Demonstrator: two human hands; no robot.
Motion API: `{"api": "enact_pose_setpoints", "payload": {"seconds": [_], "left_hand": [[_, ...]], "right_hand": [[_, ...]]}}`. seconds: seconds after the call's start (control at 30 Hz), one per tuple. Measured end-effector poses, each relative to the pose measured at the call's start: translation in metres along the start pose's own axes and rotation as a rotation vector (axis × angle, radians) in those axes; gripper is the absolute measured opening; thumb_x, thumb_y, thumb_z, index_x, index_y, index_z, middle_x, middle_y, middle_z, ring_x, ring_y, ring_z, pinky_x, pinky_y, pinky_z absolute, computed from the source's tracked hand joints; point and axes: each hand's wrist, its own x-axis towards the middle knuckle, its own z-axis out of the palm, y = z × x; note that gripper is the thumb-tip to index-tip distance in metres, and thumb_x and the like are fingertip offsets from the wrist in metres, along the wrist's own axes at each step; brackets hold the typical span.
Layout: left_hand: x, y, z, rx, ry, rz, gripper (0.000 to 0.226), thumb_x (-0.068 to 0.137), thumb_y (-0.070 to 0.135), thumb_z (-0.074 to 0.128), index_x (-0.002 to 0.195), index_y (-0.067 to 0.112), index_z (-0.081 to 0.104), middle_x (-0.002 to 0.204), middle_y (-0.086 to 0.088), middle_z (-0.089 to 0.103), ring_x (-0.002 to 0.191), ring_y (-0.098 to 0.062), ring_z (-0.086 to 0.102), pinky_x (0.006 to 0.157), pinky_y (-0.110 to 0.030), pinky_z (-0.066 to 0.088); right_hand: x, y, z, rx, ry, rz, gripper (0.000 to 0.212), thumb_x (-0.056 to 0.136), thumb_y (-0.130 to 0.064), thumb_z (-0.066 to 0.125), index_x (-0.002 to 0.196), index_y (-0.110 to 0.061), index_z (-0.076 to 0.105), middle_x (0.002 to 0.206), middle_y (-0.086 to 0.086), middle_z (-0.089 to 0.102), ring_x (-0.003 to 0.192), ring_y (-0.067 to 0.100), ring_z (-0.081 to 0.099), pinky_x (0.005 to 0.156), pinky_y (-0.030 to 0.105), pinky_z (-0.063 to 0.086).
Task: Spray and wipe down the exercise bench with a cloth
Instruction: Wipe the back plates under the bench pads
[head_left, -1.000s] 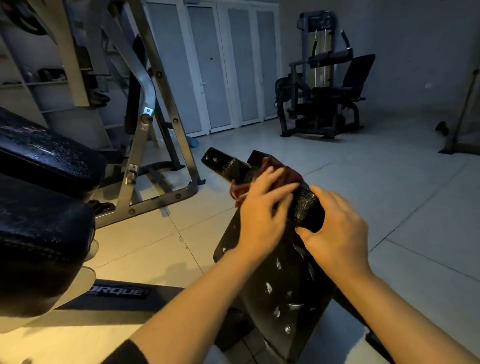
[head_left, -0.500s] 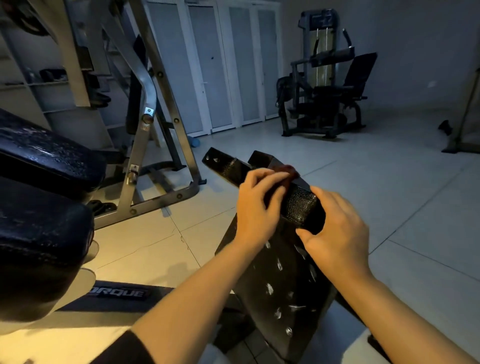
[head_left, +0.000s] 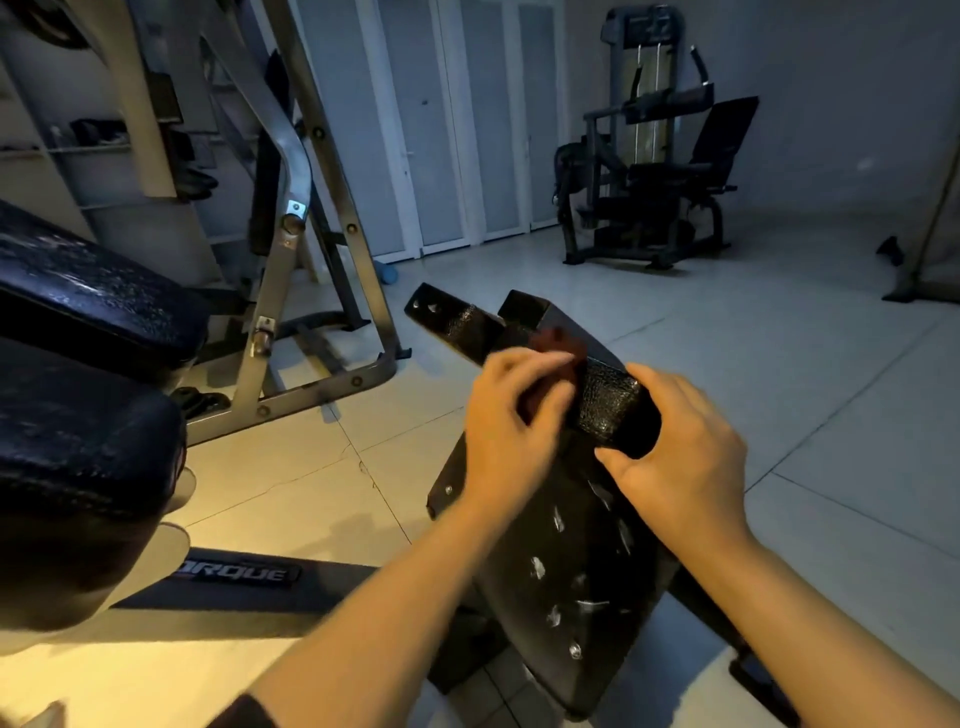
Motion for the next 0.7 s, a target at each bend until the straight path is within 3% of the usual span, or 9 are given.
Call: {"api": "enact_pose_setpoints", "payload": {"seconds": [0.13,0.27,0.33,0.5,0.57,0.63,0.7], "left_hand": [[-0.027,0.012,0.005,0.004,-0.095,0.153,0.031,0.087,0.026,0.064,0.117,0.020,0.066,0.120,0.001,0.052,0.114,-0.020,0.051,0.097,-0.041,0.045],[0.005,-0.017,0.001,0.026,0.163,-0.144,0.024,0.086,0.015,0.068,0.110,0.019,0.068,0.113,-0.001,0.054,0.108,-0.012,0.051,0.096,-0.042,0.046],[0.004,-0.010,0.007,0.016,0.217,-0.179,0.022,0.086,0.013,0.067,0.107,0.019,0.068,0.112,0.000,0.054,0.106,-0.011,0.052,0.094,-0.042,0.046],[-0.030,0.010,0.014,0.088,-0.001,0.188,0.026,0.088,0.020,0.063,0.114,0.018,0.067,0.118,0.002,0.053,0.111,-0.020,0.051,0.095,-0.031,0.042],[-0.017,-0.009,0.007,0.152,0.064,0.104,0.023,0.088,0.017,0.064,0.111,0.016,0.068,0.114,0.003,0.052,0.108,-0.019,0.050,0.094,-0.032,0.044],[0.000,-0.025,-0.002,0.194,0.236,-0.135,0.022,0.086,0.011,0.067,0.108,0.014,0.068,0.110,0.004,0.050,0.104,-0.017,0.048,0.093,-0.039,0.046],[0.006,-0.023,-0.006,0.193,0.349,-0.239,0.025,0.088,0.012,0.065,0.113,0.014,0.067,0.114,0.001,0.050,0.106,-0.012,0.043,0.096,-0.036,0.044]], "right_hand": [[-0.001,0.000,-0.003,0.011,-0.011,-0.008,0.067,0.066,-0.012,0.082,0.128,-0.015,0.057,0.117,0.003,0.064,0.105,0.024,0.060,0.083,0.034,0.049],[-0.003,-0.004,-0.007,0.010,-0.039,0.040,0.081,0.061,-0.015,0.090,0.133,-0.013,0.055,0.123,0.007,0.063,0.113,0.026,0.058,0.091,0.033,0.046],[-0.002,-0.006,-0.007,0.013,-0.050,0.049,0.081,0.061,-0.015,0.090,0.134,-0.013,0.054,0.123,0.007,0.062,0.114,0.026,0.058,0.092,0.036,0.047],[-0.002,-0.004,-0.010,0.015,-0.085,0.014,0.077,0.070,-0.011,0.082,0.138,-0.016,0.048,0.126,0.003,0.060,0.115,0.023,0.056,0.094,0.037,0.049],[-0.003,-0.004,-0.013,-0.005,-0.148,0.048,0.085,0.071,-0.012,0.083,0.145,-0.019,0.041,0.132,0.003,0.055,0.121,0.023,0.052,0.098,0.033,0.043],[-0.005,-0.008,-0.017,-0.016,-0.202,0.077,0.091,0.073,-0.013,0.082,0.149,-0.021,0.034,0.139,0.001,0.050,0.128,0.021,0.047,0.102,0.033,0.040],[-0.006,-0.011,-0.018,-0.016,-0.226,0.084,0.094,0.073,-0.014,0.082,0.151,-0.021,0.030,0.144,0.001,0.045,0.132,0.020,0.043,0.105,0.034,0.038]]}}
